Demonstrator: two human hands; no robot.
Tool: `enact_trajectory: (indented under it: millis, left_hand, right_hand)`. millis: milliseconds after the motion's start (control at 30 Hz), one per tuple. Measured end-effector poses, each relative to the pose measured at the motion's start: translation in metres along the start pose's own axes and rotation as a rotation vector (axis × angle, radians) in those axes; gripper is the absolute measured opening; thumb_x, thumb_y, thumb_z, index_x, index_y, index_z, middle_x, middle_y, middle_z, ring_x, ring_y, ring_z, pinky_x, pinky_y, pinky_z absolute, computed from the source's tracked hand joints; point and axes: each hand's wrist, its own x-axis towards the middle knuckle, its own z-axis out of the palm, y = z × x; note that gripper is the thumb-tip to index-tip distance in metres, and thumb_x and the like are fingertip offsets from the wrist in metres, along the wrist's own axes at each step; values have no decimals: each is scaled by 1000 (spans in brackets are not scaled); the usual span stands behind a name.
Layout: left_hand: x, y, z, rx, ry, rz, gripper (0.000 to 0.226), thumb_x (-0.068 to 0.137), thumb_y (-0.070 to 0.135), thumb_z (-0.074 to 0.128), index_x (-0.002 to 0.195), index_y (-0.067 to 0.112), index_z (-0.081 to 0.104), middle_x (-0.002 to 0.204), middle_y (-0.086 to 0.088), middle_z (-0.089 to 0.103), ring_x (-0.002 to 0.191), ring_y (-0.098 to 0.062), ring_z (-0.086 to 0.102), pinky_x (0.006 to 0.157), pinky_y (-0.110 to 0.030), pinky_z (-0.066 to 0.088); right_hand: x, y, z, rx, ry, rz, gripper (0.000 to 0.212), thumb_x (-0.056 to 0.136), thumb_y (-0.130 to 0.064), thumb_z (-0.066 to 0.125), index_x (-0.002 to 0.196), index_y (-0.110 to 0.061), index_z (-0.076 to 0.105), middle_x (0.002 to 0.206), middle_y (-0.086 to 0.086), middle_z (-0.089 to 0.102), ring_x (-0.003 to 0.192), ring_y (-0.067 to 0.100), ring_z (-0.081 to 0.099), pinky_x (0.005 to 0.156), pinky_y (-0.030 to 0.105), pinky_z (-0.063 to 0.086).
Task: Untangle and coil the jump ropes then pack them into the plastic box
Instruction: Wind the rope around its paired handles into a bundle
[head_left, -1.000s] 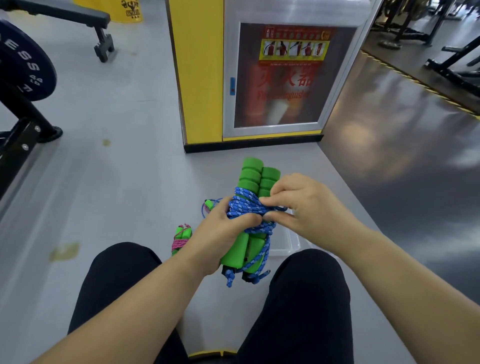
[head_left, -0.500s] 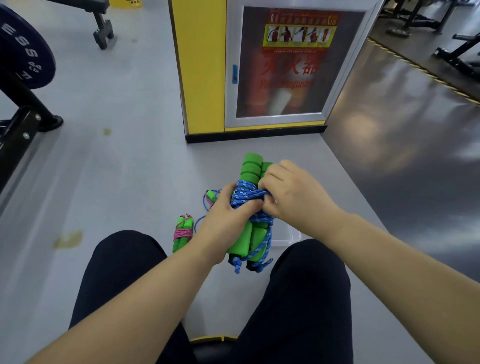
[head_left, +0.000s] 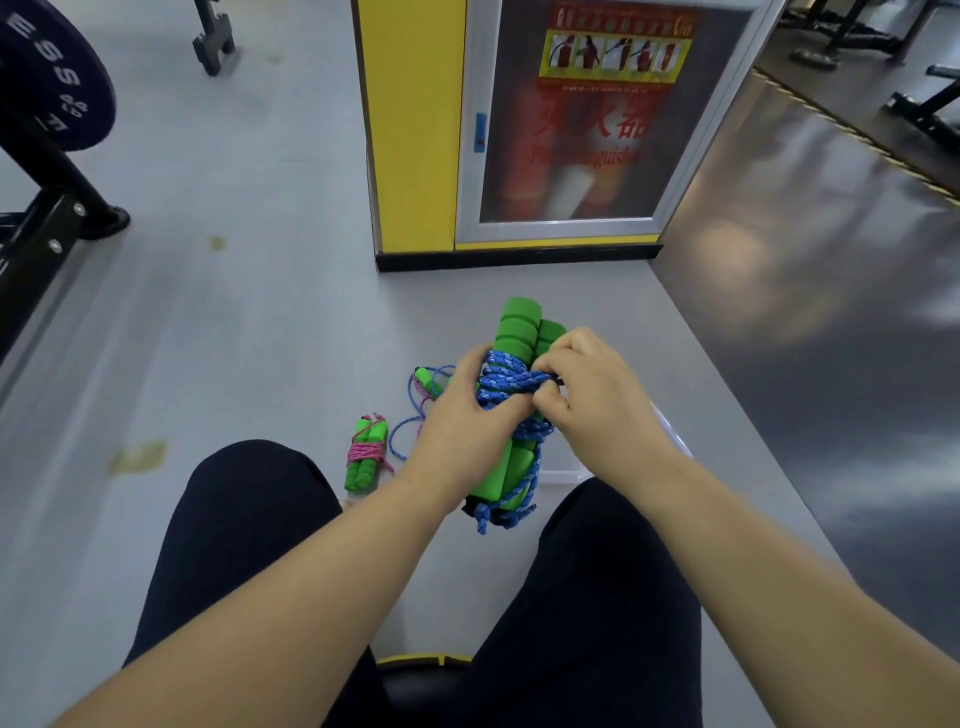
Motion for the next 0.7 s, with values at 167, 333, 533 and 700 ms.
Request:
enact_trajectory:
  millis: [167,333,533,700]
  left_hand:
    - [-2,2,0,32,-33,-29,56,66,42,61,120,45,48,99,15,68,94,-11,66,88,-42,53]
    - [-3,1,-3,67,-39,13,57,67,43,61,123,41,48,101,15,68,94,-8,65,89,-41,52]
    - [-2,5,-5,65,-27,83,33,82,37,63,111,47,51,97,17,68,92,-5,66,88,-39,53]
    - [-2,8,-3,67,31,141,34,85,32,61,115,44,49,95,17,67,89,-2,65,84,-32,54]
  right_hand:
    - [4,-1,-1,133,-69,36,16,84,-13,46,71,-14,57,83,-9,34,80,13,39,66,12,31]
    - [7,1,-12,162,-231,37,19,89,-10,48,77,-21,57,87,-13,35,73,-2,42,63,5,34]
    - [-1,-4,-14,-11,13,-43,16,86,-9,56,93,-8,70,97,-4,34,92,16,38,74,18,27]
    - [-6,-12,-9,37,55,78,23,89,-13,53,107,-14,68,103,-1,39,90,18,52,79,35,47]
